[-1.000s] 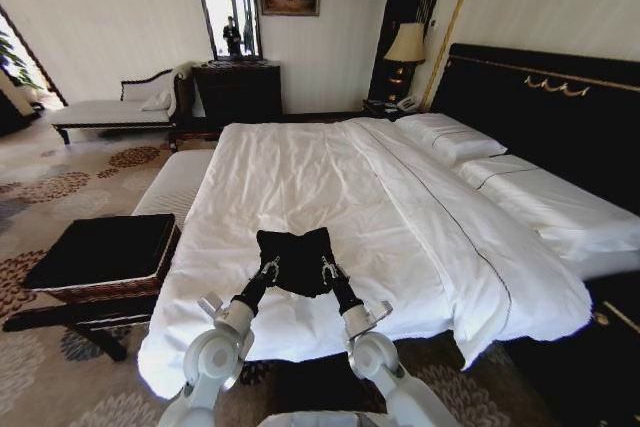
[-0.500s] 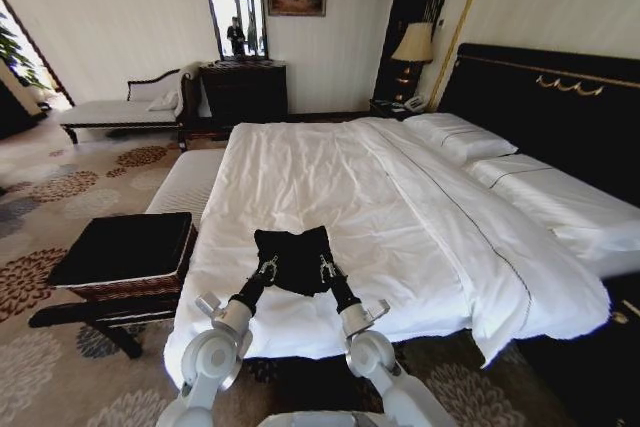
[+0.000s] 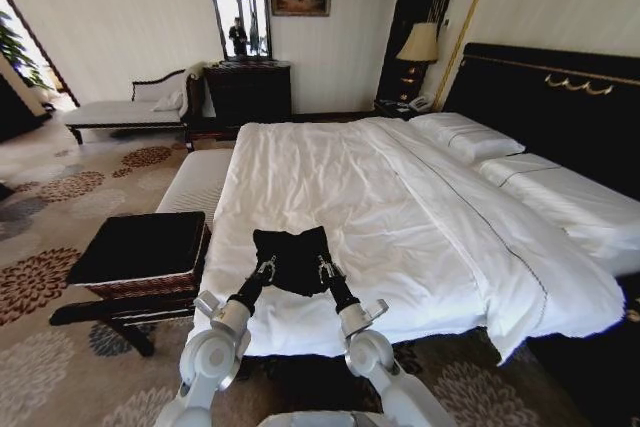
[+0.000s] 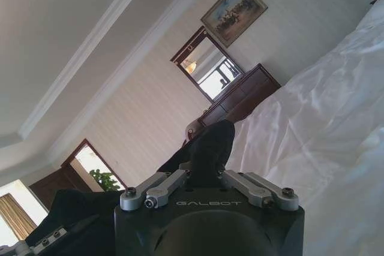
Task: Fold the clothes on the bed and place them into the basket.
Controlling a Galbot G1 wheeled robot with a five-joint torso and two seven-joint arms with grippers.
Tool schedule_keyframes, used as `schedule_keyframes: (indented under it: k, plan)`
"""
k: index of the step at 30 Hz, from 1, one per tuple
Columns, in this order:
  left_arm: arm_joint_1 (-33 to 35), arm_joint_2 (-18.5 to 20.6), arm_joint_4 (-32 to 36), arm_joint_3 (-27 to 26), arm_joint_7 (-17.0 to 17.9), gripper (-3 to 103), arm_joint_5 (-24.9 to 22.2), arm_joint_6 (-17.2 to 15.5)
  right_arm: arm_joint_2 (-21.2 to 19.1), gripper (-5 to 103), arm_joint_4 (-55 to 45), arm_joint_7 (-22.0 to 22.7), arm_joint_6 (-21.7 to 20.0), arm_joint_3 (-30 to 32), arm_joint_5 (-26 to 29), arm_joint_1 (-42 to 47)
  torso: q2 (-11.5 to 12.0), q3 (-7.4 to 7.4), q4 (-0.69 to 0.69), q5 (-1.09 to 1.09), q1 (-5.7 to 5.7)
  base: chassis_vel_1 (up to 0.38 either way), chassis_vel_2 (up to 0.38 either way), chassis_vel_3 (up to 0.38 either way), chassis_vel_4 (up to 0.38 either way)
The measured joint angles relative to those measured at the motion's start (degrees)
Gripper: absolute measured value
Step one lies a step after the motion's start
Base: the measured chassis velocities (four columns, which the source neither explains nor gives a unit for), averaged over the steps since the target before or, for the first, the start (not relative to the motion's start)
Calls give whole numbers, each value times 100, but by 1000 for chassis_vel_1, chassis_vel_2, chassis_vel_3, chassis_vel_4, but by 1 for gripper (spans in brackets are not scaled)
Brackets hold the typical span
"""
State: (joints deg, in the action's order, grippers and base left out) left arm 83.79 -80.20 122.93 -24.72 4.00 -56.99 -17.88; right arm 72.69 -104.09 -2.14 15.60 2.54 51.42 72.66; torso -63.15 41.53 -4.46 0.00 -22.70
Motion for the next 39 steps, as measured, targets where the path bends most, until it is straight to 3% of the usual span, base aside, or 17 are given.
schedule_keyframes:
  k: [39]
  plan:
    - [-142,8,-153,-35,-83,9,-13,85,119,9,227,-70,52,18,-77,-180,0,0,0,0,0,117,121,-120,-124]
